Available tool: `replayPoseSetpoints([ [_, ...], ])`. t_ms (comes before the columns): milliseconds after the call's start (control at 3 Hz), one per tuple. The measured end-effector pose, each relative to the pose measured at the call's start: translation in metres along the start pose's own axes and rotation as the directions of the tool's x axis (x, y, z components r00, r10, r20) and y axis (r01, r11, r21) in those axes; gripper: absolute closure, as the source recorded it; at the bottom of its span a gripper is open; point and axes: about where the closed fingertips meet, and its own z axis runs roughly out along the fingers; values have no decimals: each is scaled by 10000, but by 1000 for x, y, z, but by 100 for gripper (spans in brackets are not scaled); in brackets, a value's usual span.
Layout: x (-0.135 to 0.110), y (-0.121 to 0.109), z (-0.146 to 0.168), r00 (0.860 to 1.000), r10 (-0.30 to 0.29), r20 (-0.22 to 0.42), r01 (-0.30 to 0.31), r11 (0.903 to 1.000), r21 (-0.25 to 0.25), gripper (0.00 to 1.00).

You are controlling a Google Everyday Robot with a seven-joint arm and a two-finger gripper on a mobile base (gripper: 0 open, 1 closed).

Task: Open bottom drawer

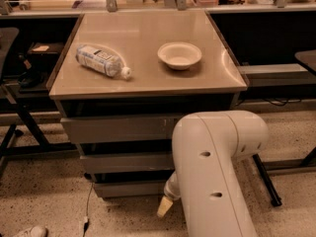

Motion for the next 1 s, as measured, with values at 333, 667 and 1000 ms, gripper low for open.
replayPoseSetpoints([
  [333,0,-27,10,9999,153,11,-154,9986,503,0],
  [667,2,-41,26,9996,265,-41,-261,9969,739,0],
  [1000,8,-38,52,9990,360,-261,-343,9974,634,0],
])
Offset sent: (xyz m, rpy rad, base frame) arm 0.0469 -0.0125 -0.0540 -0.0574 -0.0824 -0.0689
